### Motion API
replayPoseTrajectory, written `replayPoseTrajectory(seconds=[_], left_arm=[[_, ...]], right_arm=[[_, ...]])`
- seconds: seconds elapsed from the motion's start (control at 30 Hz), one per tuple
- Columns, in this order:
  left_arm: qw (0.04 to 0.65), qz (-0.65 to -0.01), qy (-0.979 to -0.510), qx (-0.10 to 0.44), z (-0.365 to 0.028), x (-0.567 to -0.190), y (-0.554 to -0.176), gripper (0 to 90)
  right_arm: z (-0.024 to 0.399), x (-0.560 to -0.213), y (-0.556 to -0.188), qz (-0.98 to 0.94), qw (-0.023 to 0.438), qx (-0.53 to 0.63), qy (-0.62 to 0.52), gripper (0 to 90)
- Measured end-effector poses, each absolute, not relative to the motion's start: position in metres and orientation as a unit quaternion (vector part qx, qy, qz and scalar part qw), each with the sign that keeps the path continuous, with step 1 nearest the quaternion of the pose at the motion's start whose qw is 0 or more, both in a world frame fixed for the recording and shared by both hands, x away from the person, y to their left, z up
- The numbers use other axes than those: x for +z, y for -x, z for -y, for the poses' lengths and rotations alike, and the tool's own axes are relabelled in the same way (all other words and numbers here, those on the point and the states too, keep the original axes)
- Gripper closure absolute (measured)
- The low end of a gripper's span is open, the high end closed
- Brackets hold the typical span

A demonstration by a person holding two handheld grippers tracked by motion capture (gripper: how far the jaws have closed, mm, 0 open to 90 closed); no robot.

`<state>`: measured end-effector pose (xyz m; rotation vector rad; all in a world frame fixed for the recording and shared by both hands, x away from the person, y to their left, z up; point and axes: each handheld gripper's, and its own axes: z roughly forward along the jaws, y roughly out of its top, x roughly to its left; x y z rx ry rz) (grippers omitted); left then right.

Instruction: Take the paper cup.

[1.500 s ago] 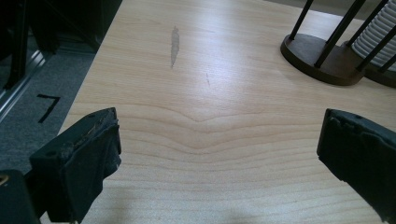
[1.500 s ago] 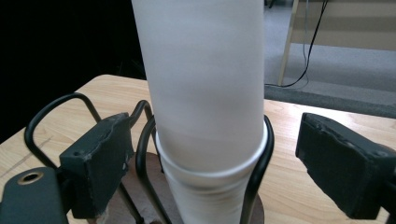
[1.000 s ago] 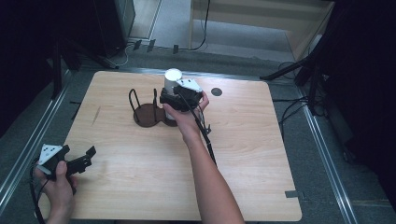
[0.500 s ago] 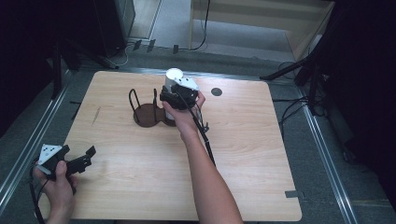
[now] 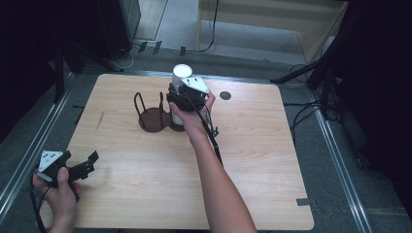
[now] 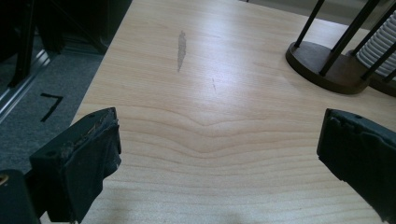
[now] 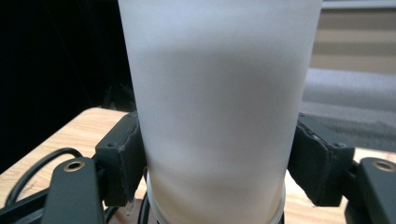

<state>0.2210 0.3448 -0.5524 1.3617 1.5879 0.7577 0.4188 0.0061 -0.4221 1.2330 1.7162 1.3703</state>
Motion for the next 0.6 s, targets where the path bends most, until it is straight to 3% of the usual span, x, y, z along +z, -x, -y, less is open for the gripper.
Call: replayPoseTrajectory(seconds=[0.6], left_arm=[[0.445, -0.636, -0.556, 0.295, -0.344, -0.553, -0.224, 0.0]], right_arm=[[0.000, -0.384, -0.403, -0.635, 0.324, 0.551, -0.434, 28.2]])
